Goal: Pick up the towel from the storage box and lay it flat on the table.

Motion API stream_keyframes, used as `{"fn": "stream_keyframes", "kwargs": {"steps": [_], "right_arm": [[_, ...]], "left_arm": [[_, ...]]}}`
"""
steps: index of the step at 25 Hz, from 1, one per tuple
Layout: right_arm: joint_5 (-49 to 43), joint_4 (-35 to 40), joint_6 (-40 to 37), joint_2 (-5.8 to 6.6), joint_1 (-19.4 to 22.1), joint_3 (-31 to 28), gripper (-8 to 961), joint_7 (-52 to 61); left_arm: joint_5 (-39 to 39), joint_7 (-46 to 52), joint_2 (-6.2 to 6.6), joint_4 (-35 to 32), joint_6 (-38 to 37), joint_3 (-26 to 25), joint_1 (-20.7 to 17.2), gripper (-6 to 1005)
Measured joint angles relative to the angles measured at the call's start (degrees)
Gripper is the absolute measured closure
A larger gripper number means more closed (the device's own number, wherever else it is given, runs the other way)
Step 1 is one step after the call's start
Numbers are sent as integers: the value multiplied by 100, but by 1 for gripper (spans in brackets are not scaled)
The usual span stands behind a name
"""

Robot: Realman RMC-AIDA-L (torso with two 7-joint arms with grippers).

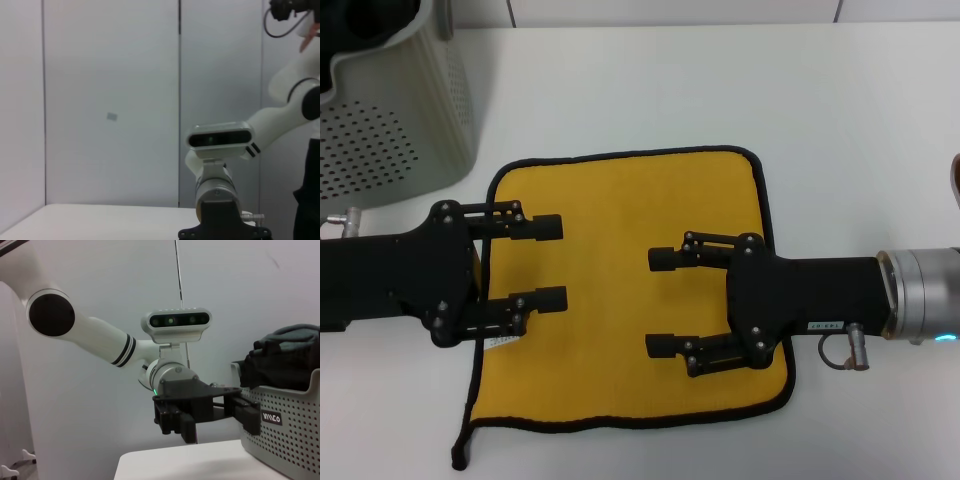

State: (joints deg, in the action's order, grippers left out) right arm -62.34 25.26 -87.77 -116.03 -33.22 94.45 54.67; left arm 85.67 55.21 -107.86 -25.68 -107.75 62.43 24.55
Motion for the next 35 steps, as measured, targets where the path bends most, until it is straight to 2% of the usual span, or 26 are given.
{"fn": "stream_keyframes", "kwargs": {"steps": [14,35], "right_arm": [[26,31,-37,-7,72,4,132,-2],[22,45,9,-12,87,-35,132,-18]], "left_arm": [[97,479,-44,26,194,32,-44,377],[105,602,-130,55,483,29,-187,377]]}}
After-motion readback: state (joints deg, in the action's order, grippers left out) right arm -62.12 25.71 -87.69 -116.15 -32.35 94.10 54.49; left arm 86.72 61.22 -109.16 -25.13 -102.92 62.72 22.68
